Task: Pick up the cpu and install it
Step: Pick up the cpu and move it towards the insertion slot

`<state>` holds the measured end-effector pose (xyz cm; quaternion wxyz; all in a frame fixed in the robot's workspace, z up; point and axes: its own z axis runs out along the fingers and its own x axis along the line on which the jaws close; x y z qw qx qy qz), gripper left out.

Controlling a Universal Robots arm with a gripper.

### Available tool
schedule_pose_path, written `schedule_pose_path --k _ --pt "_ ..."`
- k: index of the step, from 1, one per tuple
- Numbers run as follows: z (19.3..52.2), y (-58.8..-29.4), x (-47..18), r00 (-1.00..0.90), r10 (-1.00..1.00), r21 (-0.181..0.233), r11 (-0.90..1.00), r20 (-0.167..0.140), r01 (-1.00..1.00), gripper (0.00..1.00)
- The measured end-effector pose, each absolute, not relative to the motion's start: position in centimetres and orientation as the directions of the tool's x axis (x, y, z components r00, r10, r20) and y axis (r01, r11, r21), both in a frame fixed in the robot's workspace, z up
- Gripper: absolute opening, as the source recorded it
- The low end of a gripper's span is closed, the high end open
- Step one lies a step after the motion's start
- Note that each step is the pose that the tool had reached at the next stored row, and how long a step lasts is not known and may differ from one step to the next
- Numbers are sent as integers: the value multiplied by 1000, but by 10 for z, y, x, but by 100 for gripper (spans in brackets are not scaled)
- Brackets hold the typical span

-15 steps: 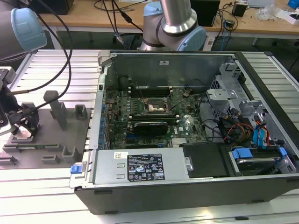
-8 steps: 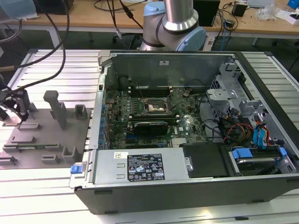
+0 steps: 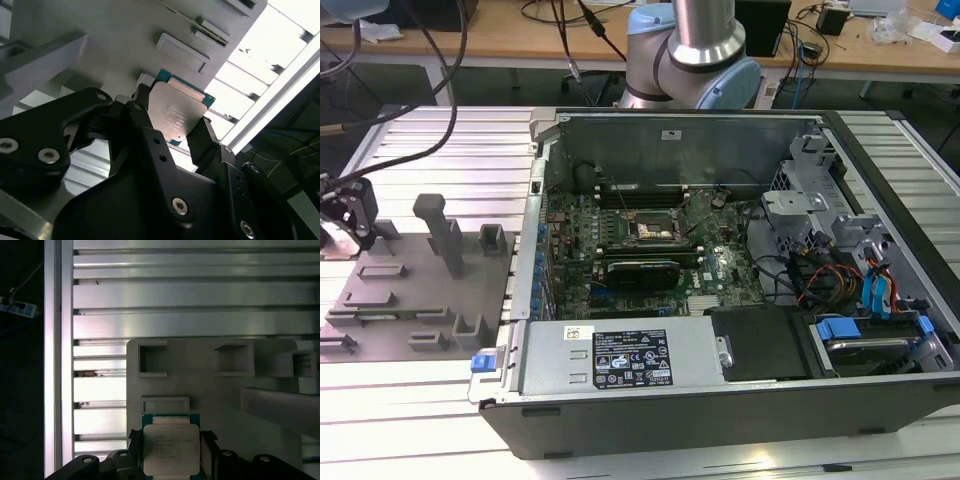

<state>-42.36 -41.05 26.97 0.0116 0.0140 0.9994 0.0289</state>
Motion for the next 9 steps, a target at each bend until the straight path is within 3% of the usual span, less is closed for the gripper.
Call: schedule_pose_path --k 9 --pt "289 -408 -424 -999 29 58 998 -22 27 55"
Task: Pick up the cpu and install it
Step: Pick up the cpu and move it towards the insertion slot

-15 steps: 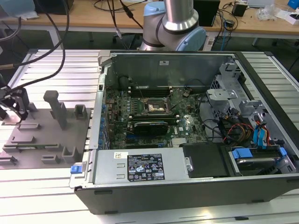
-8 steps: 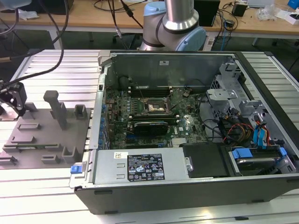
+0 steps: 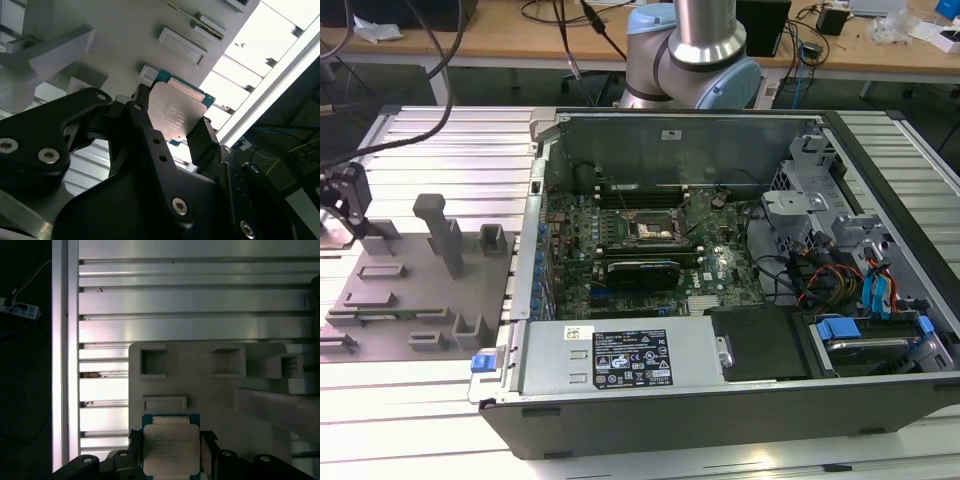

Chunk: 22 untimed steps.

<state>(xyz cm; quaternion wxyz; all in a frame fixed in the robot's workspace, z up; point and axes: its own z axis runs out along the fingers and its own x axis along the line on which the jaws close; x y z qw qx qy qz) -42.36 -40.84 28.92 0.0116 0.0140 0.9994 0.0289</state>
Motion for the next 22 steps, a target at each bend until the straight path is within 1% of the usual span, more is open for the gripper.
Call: schedule_pose_path --k 17,22 --pt "335 -404 -424 -999 29 58 998 -22 27 55" --pt "355 -401 -424 -999 29 58 998 -22 27 55"
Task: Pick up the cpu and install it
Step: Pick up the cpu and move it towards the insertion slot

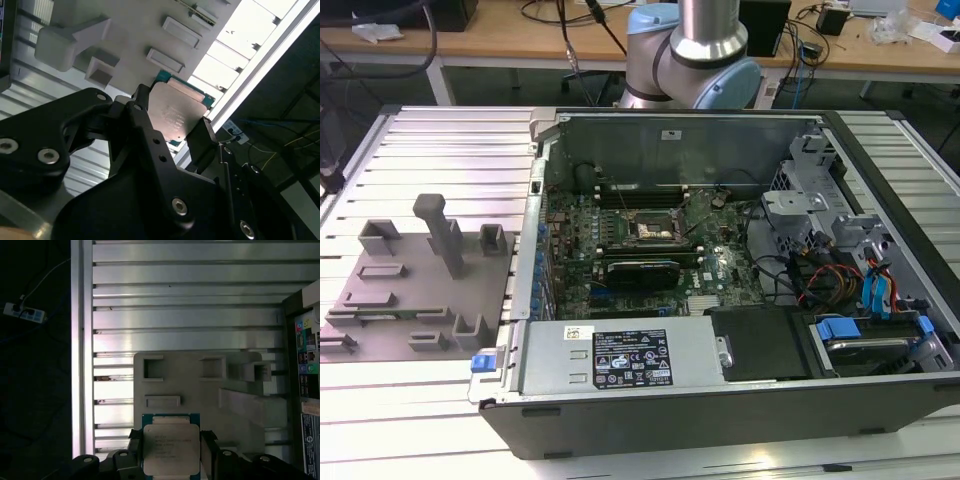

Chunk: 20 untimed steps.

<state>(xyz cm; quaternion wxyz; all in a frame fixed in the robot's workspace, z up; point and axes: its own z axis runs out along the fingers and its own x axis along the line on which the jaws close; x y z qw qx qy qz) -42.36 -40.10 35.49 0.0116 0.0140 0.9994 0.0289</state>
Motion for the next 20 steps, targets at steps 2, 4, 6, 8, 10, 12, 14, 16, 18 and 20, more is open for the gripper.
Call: schedule_pose_path --k 2,4,6,8,10,12,14,16,18,20 --pt "360 -400 -424 -999 29 58 998 -22 27 55" --pt "366 -400 -424 -999 29 58 998 -22 27 55" --pt "371 -399 -424 -999 29 58 998 -22 27 55" --pt "373 -399 -424 -999 29 58 998 -23 27 55" --pt "373 -399 -424 -999 29 58 998 -22 27 55" --pt "373 -399 -423 -999 29 58 998 -22 27 55" --pt "373 -399 -419 -999 29 58 998 -22 27 55" --pt "373 -399 -415 -999 29 58 998 -22 27 55" --pt "373 -399 -411 -999 29 58 998 -22 27 55" --pt "373 -399 -403 -999 29 58 998 -22 27 55"
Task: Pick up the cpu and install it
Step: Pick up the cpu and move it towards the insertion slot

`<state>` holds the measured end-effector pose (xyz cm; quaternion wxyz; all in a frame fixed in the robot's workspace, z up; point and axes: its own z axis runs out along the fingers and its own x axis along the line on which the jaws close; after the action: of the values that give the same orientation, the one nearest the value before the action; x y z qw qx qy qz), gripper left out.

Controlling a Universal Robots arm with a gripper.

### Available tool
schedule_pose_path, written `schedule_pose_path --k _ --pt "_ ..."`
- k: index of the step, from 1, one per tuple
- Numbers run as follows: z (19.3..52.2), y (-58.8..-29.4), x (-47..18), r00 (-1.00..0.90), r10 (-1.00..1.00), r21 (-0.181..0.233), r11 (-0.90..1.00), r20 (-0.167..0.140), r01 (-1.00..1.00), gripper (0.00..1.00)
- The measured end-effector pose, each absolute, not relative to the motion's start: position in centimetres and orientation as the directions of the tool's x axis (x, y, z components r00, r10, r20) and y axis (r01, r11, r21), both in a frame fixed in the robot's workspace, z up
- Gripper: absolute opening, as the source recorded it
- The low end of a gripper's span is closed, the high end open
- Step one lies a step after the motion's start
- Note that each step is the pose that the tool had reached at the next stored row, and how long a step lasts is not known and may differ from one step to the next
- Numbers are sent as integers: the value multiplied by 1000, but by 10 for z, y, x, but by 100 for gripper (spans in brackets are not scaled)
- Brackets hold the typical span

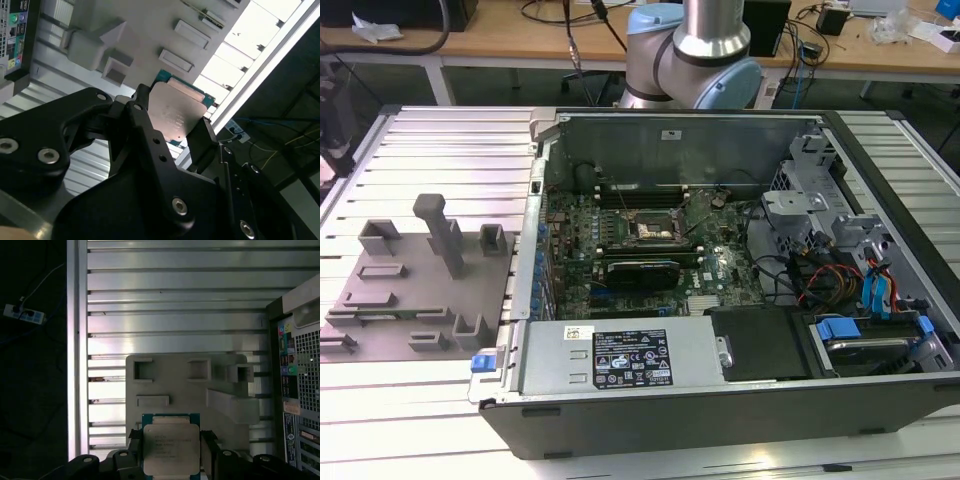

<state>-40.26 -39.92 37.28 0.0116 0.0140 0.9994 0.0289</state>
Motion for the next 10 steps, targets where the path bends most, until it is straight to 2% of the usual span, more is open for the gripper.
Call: schedule_pose_path --k 10 --pt "373 -399 -361 -999 29 58 998 -22 27 55"
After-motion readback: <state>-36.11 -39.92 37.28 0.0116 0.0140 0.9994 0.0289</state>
